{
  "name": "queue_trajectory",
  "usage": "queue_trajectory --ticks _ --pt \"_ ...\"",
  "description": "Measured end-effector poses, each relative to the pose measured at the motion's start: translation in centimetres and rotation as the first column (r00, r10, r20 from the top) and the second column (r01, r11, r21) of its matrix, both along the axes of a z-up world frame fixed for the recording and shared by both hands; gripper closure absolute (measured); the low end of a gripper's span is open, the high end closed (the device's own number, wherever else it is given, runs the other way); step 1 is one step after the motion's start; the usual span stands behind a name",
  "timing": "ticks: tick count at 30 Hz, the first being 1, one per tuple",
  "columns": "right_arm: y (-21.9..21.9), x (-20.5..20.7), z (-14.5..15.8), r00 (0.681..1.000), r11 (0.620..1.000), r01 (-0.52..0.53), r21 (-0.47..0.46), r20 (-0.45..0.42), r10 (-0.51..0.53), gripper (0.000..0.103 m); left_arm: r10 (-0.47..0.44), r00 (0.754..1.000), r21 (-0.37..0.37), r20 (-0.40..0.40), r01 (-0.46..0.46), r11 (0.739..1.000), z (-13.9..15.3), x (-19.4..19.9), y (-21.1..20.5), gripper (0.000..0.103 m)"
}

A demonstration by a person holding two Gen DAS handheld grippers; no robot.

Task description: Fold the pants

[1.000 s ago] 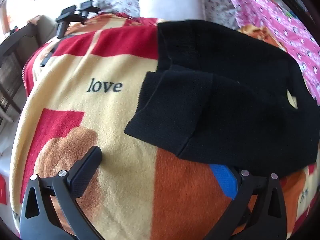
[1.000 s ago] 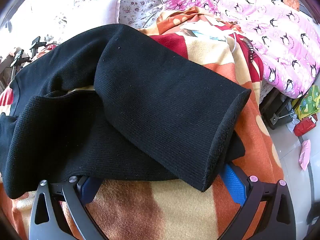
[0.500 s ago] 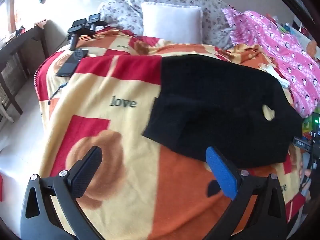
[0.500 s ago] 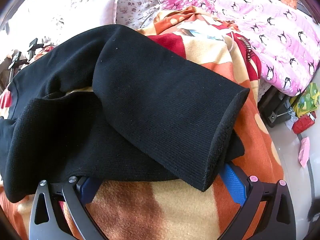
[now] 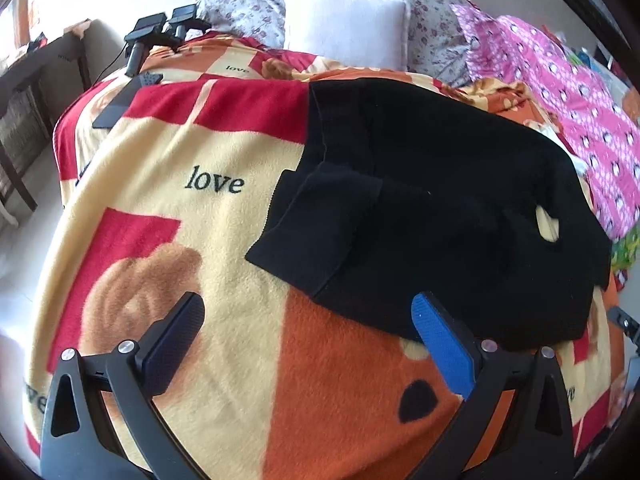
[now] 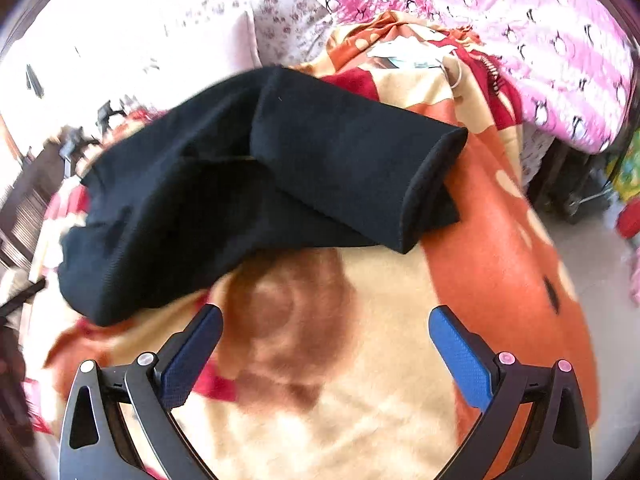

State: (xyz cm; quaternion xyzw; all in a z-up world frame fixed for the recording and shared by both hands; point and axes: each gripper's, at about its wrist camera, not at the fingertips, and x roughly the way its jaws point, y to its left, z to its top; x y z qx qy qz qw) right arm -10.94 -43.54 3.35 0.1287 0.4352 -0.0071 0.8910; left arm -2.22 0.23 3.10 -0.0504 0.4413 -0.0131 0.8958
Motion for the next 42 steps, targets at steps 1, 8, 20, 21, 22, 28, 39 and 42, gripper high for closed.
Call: queue_trajectory --ticks 1,8,20,21,22,28,39,42 --pt "-0.2 0.2 0.1 1.000 1.000 0.006 -0.003 0.004 -0.006 0.001 0.003 1.000 0.001 -0.002 -0.003 1.000 -0.1 0.2 -0.1 0.000" --pt "-2.6 2.5 1.2 0.992 0.991 0.123 -0.058 0.033 -0.121 0.001 -0.014 1.000 0.027 -0.027 0.014 1.000 -0.9 1.3 -1.3 0.000" --pt "2.1 10.4 -0.8 0.996 0.957 -0.083 -0.276 -0.062 0.069 0.020 -0.038 0.998 0.056 -0.055 0.041 0.998 -1.5 2.7 -2.4 0.000" --pt "2.3 10.3 -1.0 0.994 0.947 -0.104 -0.305 -0.052 0.092 0.021 -0.040 0.998 0.056 -0.056 0.043 0.998 -1.5 2.7 -2.4 0.000" --pt "2.1 10.4 -0.7 0.994 0.943 -0.105 -0.316 -0.043 0.097 0.034 -0.040 0.998 0.053 -0.058 0.043 0.998 -1.5 2.8 -2.4 0.000" --pt "-2.2 13.1 3.5 0.999 0.937 0.004 -0.350 0.051 0.015 0.087 -0.026 0.997 0.031 -0.069 0.028 0.999 -1.5 3.0 -2.0 0.000" --pt "-4.9 21.6 4.2 0.993 0.932 0.100 -0.349 0.094 -0.071 0.068 -0.041 0.996 0.041 -0.080 0.045 0.998 -1.6 3.6 -2.8 0.000" --pt "-6.6 18.9 4.9 0.992 0.967 0.111 -0.229 0.085 -0.094 0.044 -0.047 0.996 0.030 -0.082 0.049 0.998 -1.6 3.8 -3.0 0.000"
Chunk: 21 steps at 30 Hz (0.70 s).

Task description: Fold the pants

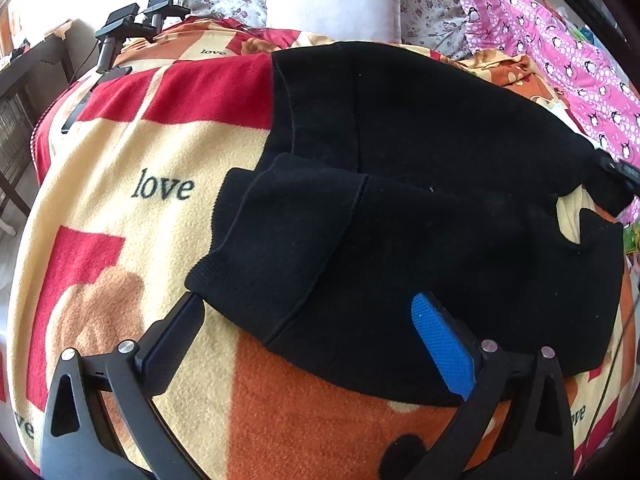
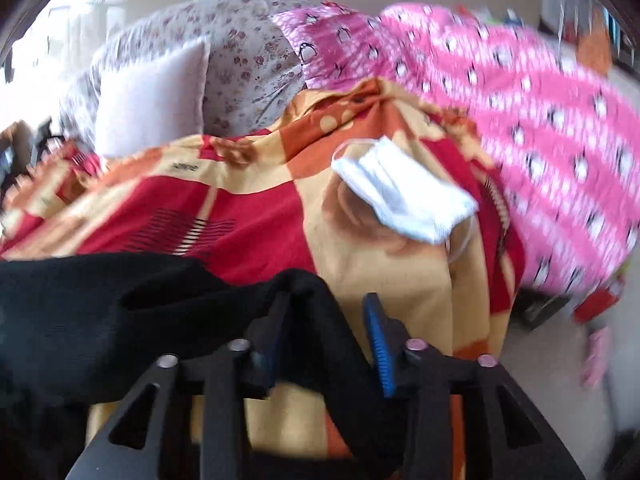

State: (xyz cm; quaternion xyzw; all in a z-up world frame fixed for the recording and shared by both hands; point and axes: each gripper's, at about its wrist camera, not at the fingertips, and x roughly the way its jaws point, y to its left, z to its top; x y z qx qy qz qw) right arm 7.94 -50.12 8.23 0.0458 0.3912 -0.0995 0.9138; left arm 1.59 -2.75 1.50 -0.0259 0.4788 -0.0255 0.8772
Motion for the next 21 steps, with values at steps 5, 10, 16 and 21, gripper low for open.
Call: queue_trajectory --ticks 5,10,16,21 --pt "-2.3 -8.3 1.6 0.999 0.991 0.017 0.132 0.038 -0.022 0.027 0.002 1.000 -0.040 0.005 -0.002 0.999 0.2 0.2 0.0 0.000" --pt "-1.8 -14.5 -1.0 1.000 0.963 -0.003 0.271 0.016 -0.001 0.024 0.011 1.000 -0.082 0.019 -0.009 0.997 0.6 0.2 0.0 0.016" --pt "-0.8 -13.9 -5.3 1.000 0.943 -0.003 0.333 -0.015 0.008 0.045 0.036 0.999 -0.047 0.037 -0.035 0.998 1.2 0.4 0.1 0.077" --pt "0.0 -13.8 -4.3 0.999 0.934 -0.030 0.357 0.053 0.012 0.094 0.050 0.998 -0.099 0.035 -0.047 0.994 2.0 0.2 1.4 0.096"
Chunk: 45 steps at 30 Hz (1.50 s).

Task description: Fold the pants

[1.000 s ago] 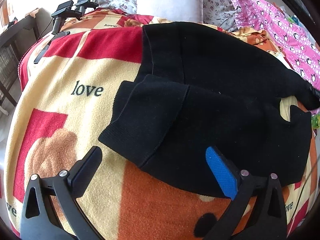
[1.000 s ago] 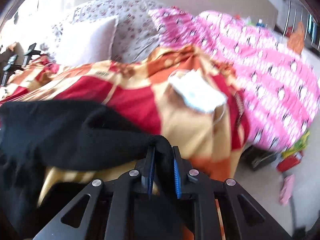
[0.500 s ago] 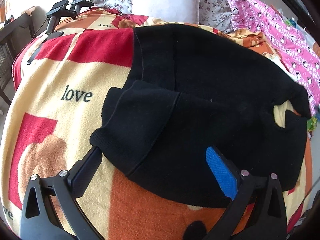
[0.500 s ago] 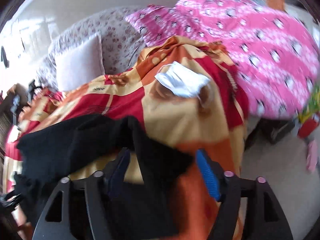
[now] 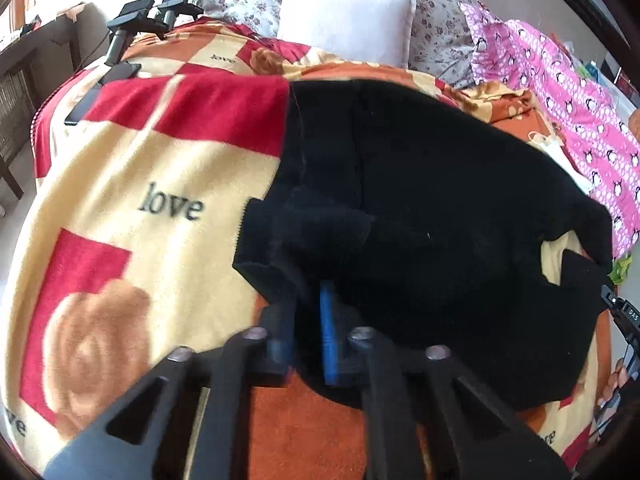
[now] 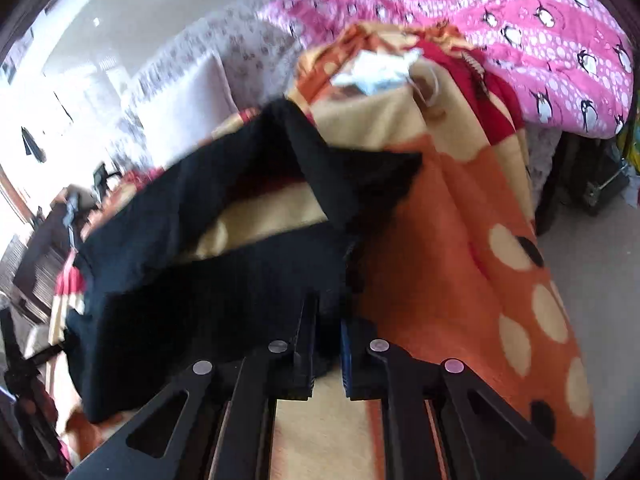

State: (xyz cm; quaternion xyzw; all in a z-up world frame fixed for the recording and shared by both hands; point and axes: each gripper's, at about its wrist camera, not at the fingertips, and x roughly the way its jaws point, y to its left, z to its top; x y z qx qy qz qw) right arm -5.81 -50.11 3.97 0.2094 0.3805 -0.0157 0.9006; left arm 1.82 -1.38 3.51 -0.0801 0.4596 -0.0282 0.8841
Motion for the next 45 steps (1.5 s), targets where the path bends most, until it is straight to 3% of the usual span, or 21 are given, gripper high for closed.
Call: queue_trajectory --ticks 3,9,13,16,21,24,25,26,27,29,32,34,36,40,45 --pt "0.0 -2.1 2.8 0.998 1.000 0.003 0.005 0.065 -0.003 0.094 -0.018 1.000 -0.075 0.020 0.019 0.997 2.0 -1.1 1.4 0.098" --pt "-1.0 -7.6 8.6 0.983 0.999 0.032 -0.002 0.180 -0.031 0.094 -0.064 0.996 -0.119 0.069 0.072 0.990 5.2 -4.0 2.6 0.100" --pt "-1.8 -11.0 10.3 0.974 0.998 0.060 -0.008 0.219 -0.057 0.094 -0.104 0.993 -0.127 0.063 0.112 0.986 5.6 -6.3 2.9 0.100" --pt "-2.2 -12.6 9.7 0.978 0.997 0.076 -0.017 0.195 -0.071 0.094 -0.099 0.993 -0.153 0.056 0.107 0.982 5.6 -7.8 4.1 0.100" --pt "-4.1 -11.4 3.8 0.991 0.990 0.130 -0.051 0.011 -0.130 0.094 -0.046 0.999 -0.132 -0.014 0.044 0.990 2.2 -7.9 5.2 0.100" --pt "-4.7 -9.8 0.4 0.980 0.980 0.157 -0.121 -0.106 -0.170 0.086 -0.040 0.999 -0.105 -0.037 0.036 0.994 0.3 -7.2 4.9 0.099" --pt "-4.8 -9.6 0.0 0.973 0.974 0.166 -0.155 -0.132 -0.187 0.076 -0.039 0.999 -0.095 -0.038 0.036 0.995 0.0 -7.1 4.8 0.097" --pt "-4.9 -9.7 0.1 0.970 0.970 0.180 -0.166 -0.135 -0.203 0.065 -0.033 0.999 -0.069 -0.032 0.031 0.997 -0.2 -7.2 4.8 0.095" --pt "-4.9 -10.1 0.6 0.970 0.967 0.193 -0.164 -0.117 -0.213 0.062 -0.025 0.999 -0.041 -0.024 0.024 0.999 -0.1 -7.3 4.8 0.089" --pt "-4.4 -10.8 2.3 0.974 0.966 0.198 -0.167 -0.073 -0.212 0.056 -0.001 1.000 0.014 0.001 0.001 1.000 0.5 -7.8 4.9 0.088" --pt "-1.7 -10.6 4.7 0.995 0.988 0.103 -0.119 -0.003 -0.104 0.048 0.009 0.999 0.043 0.047 -0.011 0.999 1.9 -8.3 5.4 0.080" --pt "0.9 -9.8 5.3 1.000 0.996 0.005 -0.090 0.013 -0.004 0.047 0.003 0.997 0.055 0.083 -0.008 0.998 3.0 -8.7 5.3 0.056" --pt "3.9 -8.7 5.6 0.996 0.993 -0.082 -0.084 0.028 0.084 0.047 -0.010 0.992 0.074 0.124 0.001 0.997 3.8 -9.0 4.5 0.046" --pt "10.1 -5.9 4.7 0.972 0.971 -0.232 -0.063 0.027 0.234 0.047 -0.055 0.986 0.104 0.159 0.039 0.994 4.1 -8.6 2.3 0.035" --pt "15.9 -3.2 2.5 0.942 0.939 -0.337 -0.075 -0.021 0.336 0.047 -0.085 0.984 0.119 0.156 0.066 0.991 2.7 -6.7 -0.2 0.035"
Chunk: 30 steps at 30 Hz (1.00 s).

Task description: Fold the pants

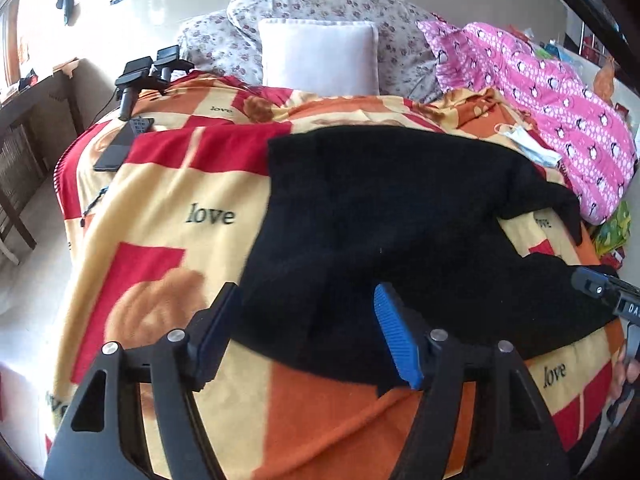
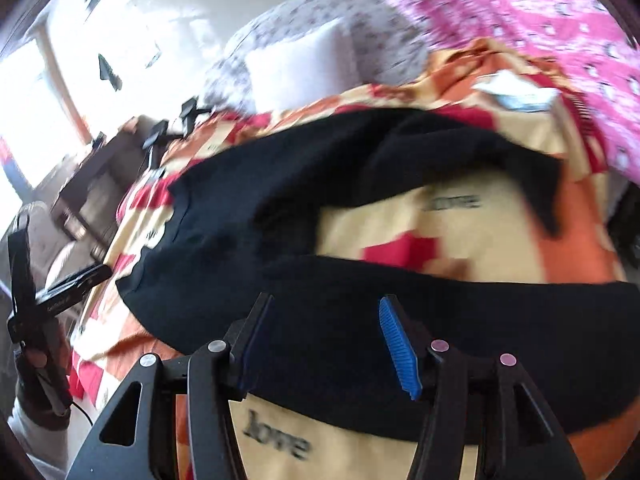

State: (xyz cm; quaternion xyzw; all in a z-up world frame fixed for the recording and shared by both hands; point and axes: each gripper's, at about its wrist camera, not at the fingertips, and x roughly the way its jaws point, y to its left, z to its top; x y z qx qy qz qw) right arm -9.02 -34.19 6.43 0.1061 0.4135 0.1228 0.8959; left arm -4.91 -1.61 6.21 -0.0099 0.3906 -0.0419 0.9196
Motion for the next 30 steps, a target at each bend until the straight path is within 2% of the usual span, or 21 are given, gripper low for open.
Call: queue_trajectory --ticks 3,7,11,14,18,21,26,30 --pt "2.0 0.8 -0.9 1.000 0.998 -0.010 -0.055 -0.016 0.009 0.047 0.001 1.000 0.008 0.000 -0.001 1.000 -0.9 0.9 -0.9 0.035" --pt "2.8 1.4 -2.1 0.999 0.996 -0.017 -0.082 -0.040 0.014 0.047 -0.001 1.000 0.032 -0.023 0.001 0.999 -2.4 1.7 -1.6 0.035" --pt "3.4 2.4 -3.6 0.997 0.993 -0.017 -0.119 -0.081 0.007 0.046 0.003 0.997 0.042 -0.076 0.000 0.999 -4.3 2.7 -2.0 0.035" --pt "3.7 2.7 -3.4 0.997 0.990 -0.023 -0.136 -0.074 0.013 0.046 0.007 0.997 0.048 -0.073 -0.004 0.999 -4.6 2.7 -2.1 0.031" --pt "3.8 3.4 -2.1 0.998 0.994 -0.040 -0.097 -0.052 0.035 0.046 -0.002 0.997 0.055 -0.074 0.006 0.998 -4.2 2.6 -2.0 0.030" --pt "4.4 4.7 -0.3 0.997 0.994 -0.073 -0.078 -0.006 0.072 0.038 0.004 0.999 0.045 -0.054 -0.002 0.999 -3.4 2.5 -1.4 0.030" --pt "6.1 9.4 3.3 0.983 0.979 -0.143 -0.144 0.097 0.157 0.028 0.044 0.996 0.042 -0.074 -0.041 0.998 -3.6 3.8 0.1 0.026" --pt "9.0 14.7 4.8 0.955 0.943 -0.246 -0.226 0.111 0.276 0.020 0.060 0.994 -0.026 -0.096 -0.063 0.998 -3.7 5.1 1.3 0.026"
